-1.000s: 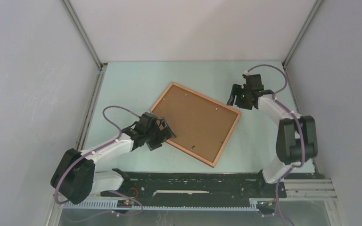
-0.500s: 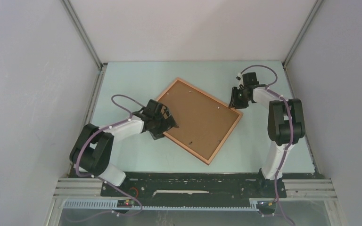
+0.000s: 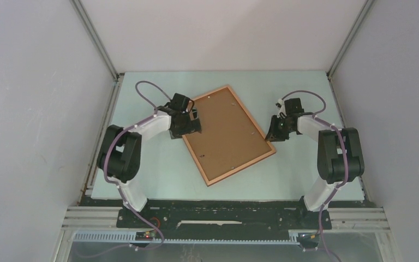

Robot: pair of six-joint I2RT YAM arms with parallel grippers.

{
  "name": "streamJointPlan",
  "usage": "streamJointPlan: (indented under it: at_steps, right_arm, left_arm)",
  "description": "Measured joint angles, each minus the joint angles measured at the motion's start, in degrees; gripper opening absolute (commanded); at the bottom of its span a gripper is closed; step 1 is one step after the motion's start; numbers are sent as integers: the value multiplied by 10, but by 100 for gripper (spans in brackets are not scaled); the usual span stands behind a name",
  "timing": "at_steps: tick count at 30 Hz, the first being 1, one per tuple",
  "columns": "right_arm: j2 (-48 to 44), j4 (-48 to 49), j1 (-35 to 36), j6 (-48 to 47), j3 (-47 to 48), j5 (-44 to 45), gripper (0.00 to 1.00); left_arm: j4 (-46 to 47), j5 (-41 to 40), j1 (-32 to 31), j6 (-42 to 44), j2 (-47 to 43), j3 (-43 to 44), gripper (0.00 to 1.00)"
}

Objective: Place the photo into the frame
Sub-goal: Adjust the photo frame at the center of the board, then install the photo frame at the center of the board.

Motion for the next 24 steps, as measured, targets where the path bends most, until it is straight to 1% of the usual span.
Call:
streamJointPlan:
  at_steps: [3, 7, 10, 13, 15, 19, 20, 22, 24]
  right_arm:
    - [1, 1, 0, 0, -2, -7, 33]
    - [1, 4, 0, 1, -5, -13, 34]
    - [1, 4, 0, 2, -5, -16, 34]
    - [1, 4, 0, 2, -6, -17, 34]
    - [1, 7, 0, 3, -8, -17, 34]
    - [1, 11, 0, 4, -10, -19, 33]
    - [1, 12, 0, 4, -10, -20, 33]
    - [1, 12, 0, 4, -11, -20, 33]
    - [1, 14, 0, 4, -11, -19, 33]
  left_arm:
    - [-2, -6, -5, 18, -51, -28, 100]
    - [-5, 22, -7, 9, -139, -92, 94]
    - [10, 68, -11, -45, -162, -142, 92]
    - [43, 113, -20, -139, -162, -210, 89]
    - [56, 130, -28, -203, -162, -244, 87]
    - [83, 132, -35, -294, -163, -254, 82]
    - [89, 131, -36, -312, -163, -254, 79]
    - [101, 125, -39, -343, -162, -254, 69]
    - [96, 110, -44, -365, -160, -254, 64]
